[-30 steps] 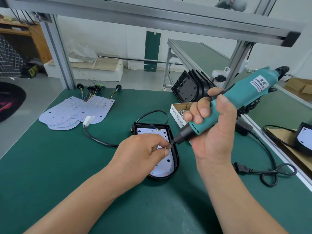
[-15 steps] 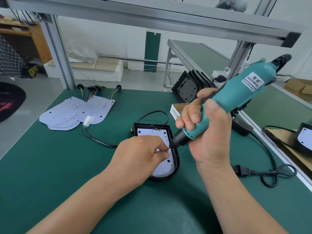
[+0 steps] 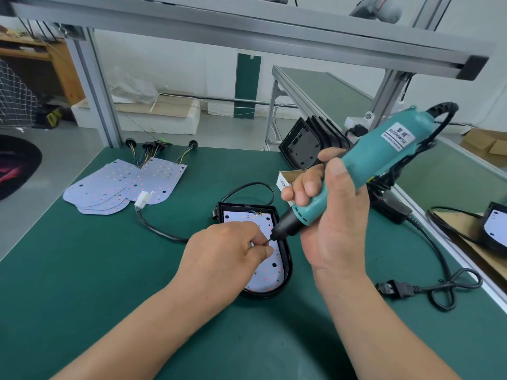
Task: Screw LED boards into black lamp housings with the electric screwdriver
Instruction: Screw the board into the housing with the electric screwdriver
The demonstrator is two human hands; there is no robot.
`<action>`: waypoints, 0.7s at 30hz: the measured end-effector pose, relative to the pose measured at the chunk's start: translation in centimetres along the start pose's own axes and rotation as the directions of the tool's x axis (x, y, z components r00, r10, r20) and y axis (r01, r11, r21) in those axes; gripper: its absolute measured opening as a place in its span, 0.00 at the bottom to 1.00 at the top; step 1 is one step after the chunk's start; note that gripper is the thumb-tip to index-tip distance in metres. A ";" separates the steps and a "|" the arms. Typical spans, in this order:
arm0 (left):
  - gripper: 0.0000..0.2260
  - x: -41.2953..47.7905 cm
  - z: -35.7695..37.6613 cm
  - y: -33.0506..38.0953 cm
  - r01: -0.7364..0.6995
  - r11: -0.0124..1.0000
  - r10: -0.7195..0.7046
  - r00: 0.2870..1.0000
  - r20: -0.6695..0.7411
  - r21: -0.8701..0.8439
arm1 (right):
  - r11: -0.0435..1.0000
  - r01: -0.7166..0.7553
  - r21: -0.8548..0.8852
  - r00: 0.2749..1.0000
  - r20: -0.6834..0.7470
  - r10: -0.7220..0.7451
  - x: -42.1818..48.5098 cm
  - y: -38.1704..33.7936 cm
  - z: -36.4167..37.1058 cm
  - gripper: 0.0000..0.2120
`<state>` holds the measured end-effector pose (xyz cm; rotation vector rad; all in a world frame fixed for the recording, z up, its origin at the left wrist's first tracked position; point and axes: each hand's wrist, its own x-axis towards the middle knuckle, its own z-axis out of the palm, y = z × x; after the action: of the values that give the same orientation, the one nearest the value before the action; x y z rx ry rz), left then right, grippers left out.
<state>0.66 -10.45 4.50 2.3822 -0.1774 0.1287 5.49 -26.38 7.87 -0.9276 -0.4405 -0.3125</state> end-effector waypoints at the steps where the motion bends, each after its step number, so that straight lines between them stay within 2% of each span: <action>1: 0.07 0.0 0.0 -0.1 -0.003 1.000 0.003 1.000 -0.014 0.002 | 1.000 -0.001 0.014 0.999 -0.035 0.001 0.0 0.2 0.0 0.04; 6: 0.07 0.1 0.2 -0.2 -0.029 0.999 0.032 0.998 -0.059 0.043 | 0.997 -0.039 0.074 0.989 -0.139 0.049 0.3 0.6 -0.4 0.09; 13: 0.07 0.0 0.6 -0.2 -0.008 0.999 0.011 0.995 -0.097 0.032 | 0.989 -0.082 0.124 0.976 -0.192 0.105 0.5 1.2 -0.6 0.05; 21: 0.06 0.0 0.8 -0.1 -0.044 0.999 0.045 0.990 -0.137 0.005 | 0.953 -0.103 0.284 0.938 -0.292 0.188 1.1 1.8 -1.6 0.07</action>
<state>0.69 -10.92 3.81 2.3625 -0.1652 0.3128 7.56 -26.82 6.31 -0.6288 -0.1100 -0.2527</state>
